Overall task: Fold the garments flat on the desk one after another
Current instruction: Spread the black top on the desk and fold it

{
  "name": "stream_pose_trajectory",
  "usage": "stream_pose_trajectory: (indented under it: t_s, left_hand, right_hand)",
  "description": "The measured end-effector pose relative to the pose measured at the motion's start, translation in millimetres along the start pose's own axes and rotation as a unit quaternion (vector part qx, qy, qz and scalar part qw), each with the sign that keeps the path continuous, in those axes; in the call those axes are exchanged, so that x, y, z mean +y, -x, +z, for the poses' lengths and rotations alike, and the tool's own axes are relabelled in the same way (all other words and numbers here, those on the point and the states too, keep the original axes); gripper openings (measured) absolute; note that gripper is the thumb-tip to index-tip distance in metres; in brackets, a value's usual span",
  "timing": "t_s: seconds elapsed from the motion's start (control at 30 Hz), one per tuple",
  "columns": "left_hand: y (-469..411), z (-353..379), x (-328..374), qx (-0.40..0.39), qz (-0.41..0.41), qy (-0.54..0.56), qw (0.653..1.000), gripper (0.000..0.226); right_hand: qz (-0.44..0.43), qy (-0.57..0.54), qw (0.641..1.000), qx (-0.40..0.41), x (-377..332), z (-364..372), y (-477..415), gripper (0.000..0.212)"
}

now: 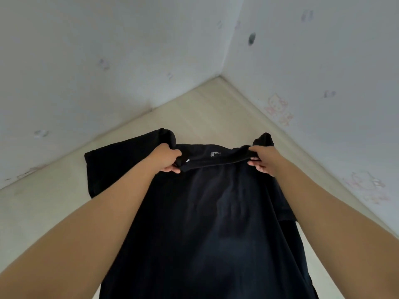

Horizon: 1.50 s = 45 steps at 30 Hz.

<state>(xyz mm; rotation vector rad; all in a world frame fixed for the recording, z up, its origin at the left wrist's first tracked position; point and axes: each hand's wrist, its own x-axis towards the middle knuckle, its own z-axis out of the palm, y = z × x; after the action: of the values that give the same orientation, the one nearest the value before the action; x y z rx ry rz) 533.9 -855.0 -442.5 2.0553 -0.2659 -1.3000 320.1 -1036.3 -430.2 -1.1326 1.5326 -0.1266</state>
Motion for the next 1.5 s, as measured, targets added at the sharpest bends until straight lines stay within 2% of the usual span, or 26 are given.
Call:
stream_pose_trajectory:
  t_s: [0.03,0.1,0.13,0.17,0.23,0.27,0.3,0.33,0.4,0.43,0.47,0.57,0.7,0.77,0.83,0.87,0.93,1.0,1.03,1.1,1.17,1.23,1.3,1.37,1.43,1.5]
  left_hand:
    - [-2,-5,7,-0.019,-0.006,0.082,0.996,0.028]
    - [-9,-16,21,-0.057,0.022,0.296,0.953,0.034]
    - [-12,-20,26,-0.064,0.057,0.339,0.937,0.037]
    - [-12,-21,29,-0.062,0.104,0.315,0.941,0.037]
    - [-10,-20,18,-0.011,0.218,0.118,0.969,0.032]
    - [-13,-19,6,0.026,0.265,-0.022,0.964,0.036]
    - [-18,-17,-8,0.056,0.299,-0.172,0.937,0.044]
    - [-24,-16,-23,0.076,0.317,-0.312,0.892,0.051]
    - [-34,-16,-49,0.108,0.317,-0.499,0.799,0.059]
    - [-36,-18,-55,0.125,0.313,-0.529,0.778,0.060]
    - [-37,-20,-58,0.143,0.311,-0.537,0.771,0.060]
    - [-32,-29,-66,0.203,0.303,-0.504,0.783,0.058]
    - [-13,-52,-90,0.299,0.219,-0.372,0.851,0.058]
    - [-6,-67,-102,0.338,0.178,-0.337,0.861,0.063]
    - [1,-85,-114,0.368,0.160,-0.347,0.847,0.066]
    - [3,-91,-116,0.377,0.154,-0.355,0.841,0.064]
    - [10,-107,-120,0.383,0.133,-0.347,0.846,0.052]
    - [15,-120,-123,0.374,0.118,-0.344,0.853,0.045]
    - [19,-129,-127,0.374,0.114,-0.339,0.856,0.043]
    - [26,-138,-130,0.382,0.119,-0.271,0.876,0.036]
    - [37,-145,-135,0.391,0.105,-0.158,0.901,0.028]
    - [47,-147,-138,0.371,0.070,-0.032,0.925,0.030]
    - [55,-149,-141,0.310,0.039,0.068,0.948,0.036]
    - [61,-150,-143,0.248,0.050,0.125,0.959,0.025]
    - [69,-151,-137,0.231,0.089,0.122,0.961,0.018]
    - [79,-148,-125,0.204,0.129,0.140,0.960,0.022]
  right_hand:
    - [0.002,-0.047,0.999,-0.014,-8,-1,-5,0.020]
    - [-0.026,-0.176,0.983,-0.047,-22,-3,-16,0.018]
    - [-0.051,-0.206,0.975,-0.068,-27,-2,-20,0.025]
    - [-0.084,-0.183,0.977,-0.075,-29,0,-20,0.033]
    - [-0.185,-0.011,0.983,-0.014,-17,8,-14,0.039]
    - [-0.252,0.097,0.963,0.025,-5,12,-11,0.041]
    - [-0.321,0.213,0.922,0.035,11,15,-9,0.046]
    - [-0.374,0.332,0.866,0.020,27,19,-8,0.052]
    - [-0.407,0.510,0.758,0.000,51,18,-15,0.058]
    - [-0.392,0.554,0.735,0.009,56,15,-20,0.059]
    - [-0.368,0.572,0.733,0.017,56,10,-24,0.058]
    - [-0.314,0.591,0.743,0.029,45,-4,-39,0.060]
    - [-0.260,0.614,0.744,0.039,25,0,-41,0.061]
    - [-0.303,0.589,0.745,0.078,17,18,-27,0.061]
    - [-0.407,0.537,0.737,0.057,10,52,-4,0.058]
    - [-0.451,0.522,0.724,0.013,9,71,8,0.057]
    - [-0.513,0.546,0.657,-0.082,12,112,27,0.056]
    - [-0.529,0.609,0.579,-0.120,18,141,32,0.056]
    - [-0.522,0.633,0.558,-0.121,19,152,31,0.056]
    - [-0.494,0.651,0.566,-0.109,18,160,26,0.057]
    - [-0.467,0.659,0.580,-0.101,17,169,26,0.058]
    - [-0.446,0.653,0.603,-0.102,14,177,33,0.058]
    - [-0.443,0.584,0.673,-0.104,10,189,46,0.056]
    - [-0.430,0.440,0.780,-0.110,6,205,66,0.046]
    - [-0.358,0.303,0.871,-0.148,0,223,92,0.044]
    - [-0.223,0.179,0.926,-0.246,-7,239,116,0.055]
